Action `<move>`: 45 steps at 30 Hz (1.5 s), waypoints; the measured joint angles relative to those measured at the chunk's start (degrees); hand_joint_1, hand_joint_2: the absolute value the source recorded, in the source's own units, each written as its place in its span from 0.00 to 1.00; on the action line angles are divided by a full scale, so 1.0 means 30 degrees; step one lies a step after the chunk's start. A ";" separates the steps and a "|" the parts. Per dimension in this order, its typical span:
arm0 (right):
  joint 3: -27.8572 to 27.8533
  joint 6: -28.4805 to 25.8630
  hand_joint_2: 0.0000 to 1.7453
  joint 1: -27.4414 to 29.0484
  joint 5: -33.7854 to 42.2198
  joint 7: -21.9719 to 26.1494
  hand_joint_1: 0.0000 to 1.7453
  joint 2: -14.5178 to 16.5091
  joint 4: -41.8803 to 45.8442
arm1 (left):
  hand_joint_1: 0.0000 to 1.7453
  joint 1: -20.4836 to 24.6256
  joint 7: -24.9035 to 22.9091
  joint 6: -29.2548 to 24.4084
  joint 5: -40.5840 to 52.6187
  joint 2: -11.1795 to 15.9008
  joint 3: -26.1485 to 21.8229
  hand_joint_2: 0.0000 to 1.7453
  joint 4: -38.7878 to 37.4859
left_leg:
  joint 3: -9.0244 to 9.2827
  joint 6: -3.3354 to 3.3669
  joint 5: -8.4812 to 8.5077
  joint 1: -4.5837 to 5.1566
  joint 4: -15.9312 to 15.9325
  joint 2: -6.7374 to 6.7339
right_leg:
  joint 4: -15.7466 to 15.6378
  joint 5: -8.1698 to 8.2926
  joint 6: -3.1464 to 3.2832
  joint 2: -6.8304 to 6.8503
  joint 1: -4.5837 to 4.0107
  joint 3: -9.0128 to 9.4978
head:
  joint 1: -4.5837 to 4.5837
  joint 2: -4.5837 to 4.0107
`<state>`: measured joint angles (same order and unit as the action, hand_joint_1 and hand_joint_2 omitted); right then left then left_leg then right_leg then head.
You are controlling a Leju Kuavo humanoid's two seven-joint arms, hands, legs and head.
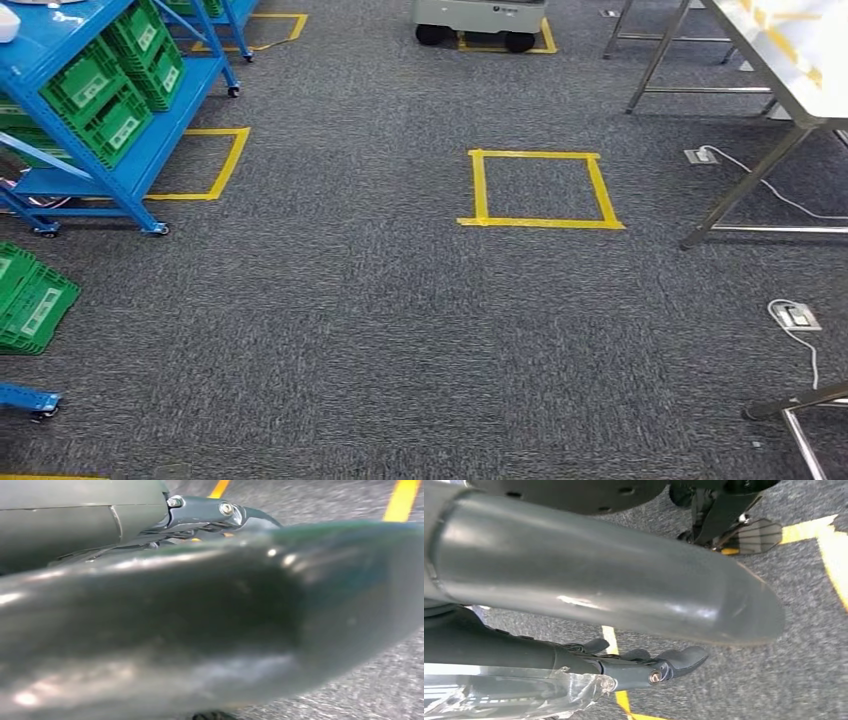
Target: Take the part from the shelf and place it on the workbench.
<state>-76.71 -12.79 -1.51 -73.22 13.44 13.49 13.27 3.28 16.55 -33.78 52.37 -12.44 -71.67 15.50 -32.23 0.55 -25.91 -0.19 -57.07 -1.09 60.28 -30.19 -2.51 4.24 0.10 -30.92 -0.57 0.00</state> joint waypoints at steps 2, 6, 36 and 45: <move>0.0004 0.0004 0.00 0.0039 -0.0002 0.0002 0.00 -0.0004 0.0000 | 0.00 0.0035 0.0000 0.0002 0.0011 -0.0033 0.0000 0.00 0.0000 | -0.0022 0.0165 0.0064 -0.0023 0.0013 0.0409 | 0.2268 -0.1164 -0.0097 -0.1051 0.0042 -0.1033 | 0.0102 0.0000; 0.0002 0.0053 0.00 0.0176 0.0000 0.0031 0.00 -0.0051 0.0000 | 0.00 0.0017 -0.0002 0.0011 0.0171 -0.0062 0.0007 0.00 -0.0002 | -0.0005 0.0231 0.0090 0.0029 0.0007 0.1497 | 0.4375 -0.1283 0.0012 -0.1429 0.0015 -0.2348 | 0.0129 0.0000; 0.0055 -0.0242 0.00 0.0195 -0.0754 -0.0158 0.00 -0.0308 0.0058 | 0.00 -0.0100 -0.0233 0.1614 0.0539 0.0013 0.0158 0.00 -0.0113 | 0.0170 0.0210 0.0287 0.0021 0.0432 0.0671 | 0.3886 -0.1604 -0.0143 -0.1269 -0.0048 -0.1970 | 0.0220 0.0000; 0.0162 -0.0401 0.00 0.0139 -0.0969 -0.0160 0.00 -0.0299 0.0058 | 0.00 -0.0247 -0.0576 0.2295 0.0561 0.0175 0.0157 0.00 -0.0149 | -0.0104 -0.0410 0.0554 -0.0068 0.0398 0.2980 | -0.0864 0.0791 0.0312 -0.2875 0.0059 0.0180 | 0.0227 0.0000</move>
<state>-76.23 -13.99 -1.10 -76.12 12.96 12.60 13.44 2.54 14.82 -26.89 54.05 -11.92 -71.20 15.05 -32.54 -0.68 -24.24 -0.39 -55.87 7.85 57.69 -27.81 -1.58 -4.38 0.27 -30.38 0.11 0.00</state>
